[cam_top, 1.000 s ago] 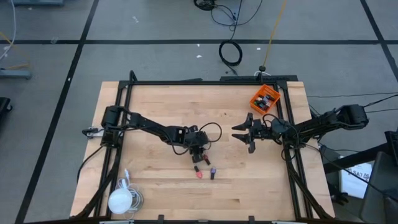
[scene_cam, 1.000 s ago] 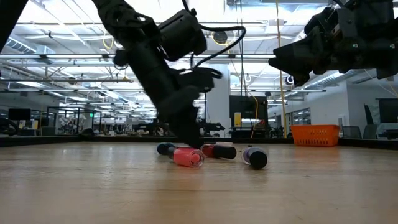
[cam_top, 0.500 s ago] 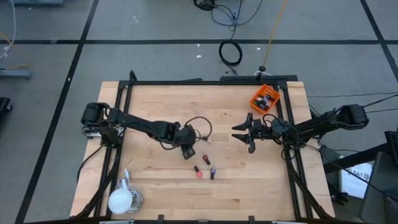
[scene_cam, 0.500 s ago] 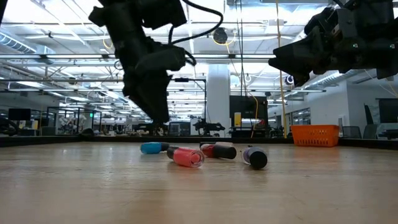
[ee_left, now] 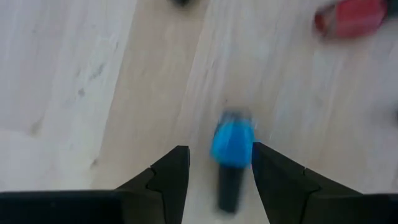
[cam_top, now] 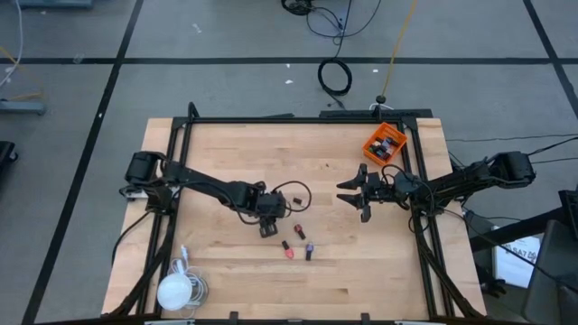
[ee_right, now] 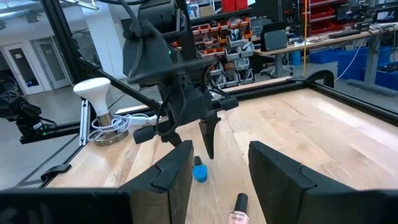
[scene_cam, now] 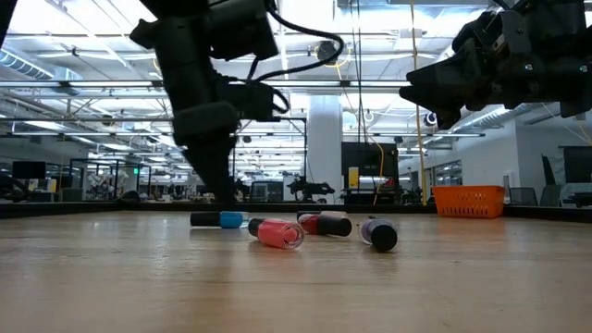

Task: Pick & Place Nail Polish
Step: Put the blue nail polish bottle into the orange basket

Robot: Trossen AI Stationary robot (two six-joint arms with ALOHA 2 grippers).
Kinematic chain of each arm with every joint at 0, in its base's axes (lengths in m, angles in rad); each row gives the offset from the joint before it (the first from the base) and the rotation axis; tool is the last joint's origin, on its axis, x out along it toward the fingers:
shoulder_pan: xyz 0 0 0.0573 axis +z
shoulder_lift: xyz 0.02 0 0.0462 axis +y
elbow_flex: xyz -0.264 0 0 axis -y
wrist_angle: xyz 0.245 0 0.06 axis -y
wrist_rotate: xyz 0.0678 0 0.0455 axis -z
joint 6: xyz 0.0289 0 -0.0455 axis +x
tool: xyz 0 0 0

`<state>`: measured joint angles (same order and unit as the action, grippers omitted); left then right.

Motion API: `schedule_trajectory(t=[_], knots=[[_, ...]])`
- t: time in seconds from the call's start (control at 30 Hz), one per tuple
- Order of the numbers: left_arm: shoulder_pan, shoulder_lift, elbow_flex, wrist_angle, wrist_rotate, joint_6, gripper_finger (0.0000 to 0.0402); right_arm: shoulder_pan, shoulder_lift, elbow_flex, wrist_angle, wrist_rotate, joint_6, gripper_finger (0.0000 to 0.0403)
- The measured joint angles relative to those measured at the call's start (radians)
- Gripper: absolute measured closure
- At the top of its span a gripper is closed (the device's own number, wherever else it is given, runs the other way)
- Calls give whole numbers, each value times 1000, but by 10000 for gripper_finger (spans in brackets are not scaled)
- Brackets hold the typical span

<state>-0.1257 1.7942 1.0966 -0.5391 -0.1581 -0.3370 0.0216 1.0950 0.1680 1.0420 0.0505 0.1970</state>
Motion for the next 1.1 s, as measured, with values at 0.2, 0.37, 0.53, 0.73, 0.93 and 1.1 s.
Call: schedule_trajectory(t=[0.2, 0.37, 0.53, 0.73, 0.93, 1.1], knots=[[1, 2, 0, -43, 0, -52, 229, 0, 0, 0, -2, -1, 0, 259], [1, 24, 0, -27, 12, -106, 217, 0, 0, 0, -7, -2, 0, 259], [0, 29, 0, -36, 38, -155, 176, 0, 0, 0, -9, -2, 0, 259], [-1, 37, 0, -51, 36, -155, 146, 0, 0, 0, -9, -2, 0, 259], [-1, 39, 0, -121, 35, -142, 144, 0, 0, 0, -10, -2, 0, 259], [-1, 39, 0, -140, 33, -51, 144, 0, 0, 0, -15, -3, 0, 259]])
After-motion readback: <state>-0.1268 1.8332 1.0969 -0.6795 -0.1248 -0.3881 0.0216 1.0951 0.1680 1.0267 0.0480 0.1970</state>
